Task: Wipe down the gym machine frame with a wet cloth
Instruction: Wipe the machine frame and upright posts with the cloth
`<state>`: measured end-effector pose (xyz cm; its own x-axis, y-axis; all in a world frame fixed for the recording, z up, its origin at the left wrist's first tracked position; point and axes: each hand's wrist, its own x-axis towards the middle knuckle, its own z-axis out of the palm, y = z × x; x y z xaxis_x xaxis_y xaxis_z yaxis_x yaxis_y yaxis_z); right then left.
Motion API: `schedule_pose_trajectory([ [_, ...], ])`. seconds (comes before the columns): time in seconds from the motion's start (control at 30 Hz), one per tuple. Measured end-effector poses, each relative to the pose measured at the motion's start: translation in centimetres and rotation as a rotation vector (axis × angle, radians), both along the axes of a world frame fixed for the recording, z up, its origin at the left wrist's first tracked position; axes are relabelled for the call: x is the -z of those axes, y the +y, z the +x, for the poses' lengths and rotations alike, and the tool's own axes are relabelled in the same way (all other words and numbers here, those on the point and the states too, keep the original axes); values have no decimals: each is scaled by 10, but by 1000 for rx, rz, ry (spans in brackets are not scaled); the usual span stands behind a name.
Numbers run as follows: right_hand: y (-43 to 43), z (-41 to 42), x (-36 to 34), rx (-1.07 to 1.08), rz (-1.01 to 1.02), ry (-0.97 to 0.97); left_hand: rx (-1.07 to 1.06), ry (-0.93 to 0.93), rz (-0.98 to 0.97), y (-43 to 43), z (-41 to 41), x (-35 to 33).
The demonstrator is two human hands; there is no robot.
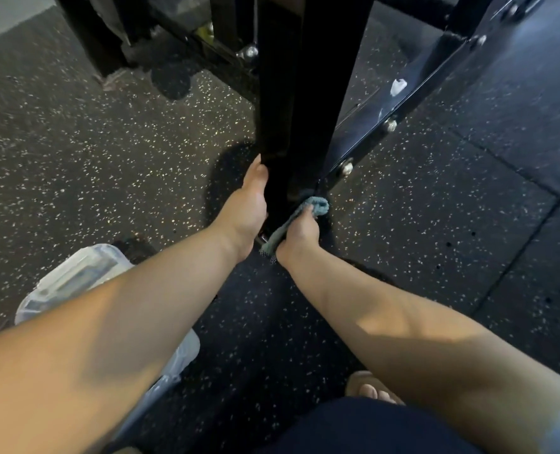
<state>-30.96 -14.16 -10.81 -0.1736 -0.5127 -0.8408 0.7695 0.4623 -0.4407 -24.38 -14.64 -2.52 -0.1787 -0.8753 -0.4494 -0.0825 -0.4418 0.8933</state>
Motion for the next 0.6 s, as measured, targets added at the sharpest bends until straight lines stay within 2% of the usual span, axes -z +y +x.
schedule_pose_trajectory([
  [0.07, -1, 5, -1, 20, -70, -21, -25, 18, 5, 0, 1, 1],
  [0.17, 0, 3, -11, -12, -164, 108, -26, 7, -3, 1, -2, -5],
  [0.27, 2, 2, 17, -59, -69, 176, -20, -12, -6, 5, -6, -10],
  [0.4, -4, -8, 10, -28, 38, 117, -40, -26, -19, 8, -5, -7],
  [0.53, -1, 4, -4, 2, -115, 132, -59, -11, 17, 5, -1, 0],
  [0.6, 0, 2, 7, 15, -113, 105, -47, -13, 37, 6, -2, -2],
])
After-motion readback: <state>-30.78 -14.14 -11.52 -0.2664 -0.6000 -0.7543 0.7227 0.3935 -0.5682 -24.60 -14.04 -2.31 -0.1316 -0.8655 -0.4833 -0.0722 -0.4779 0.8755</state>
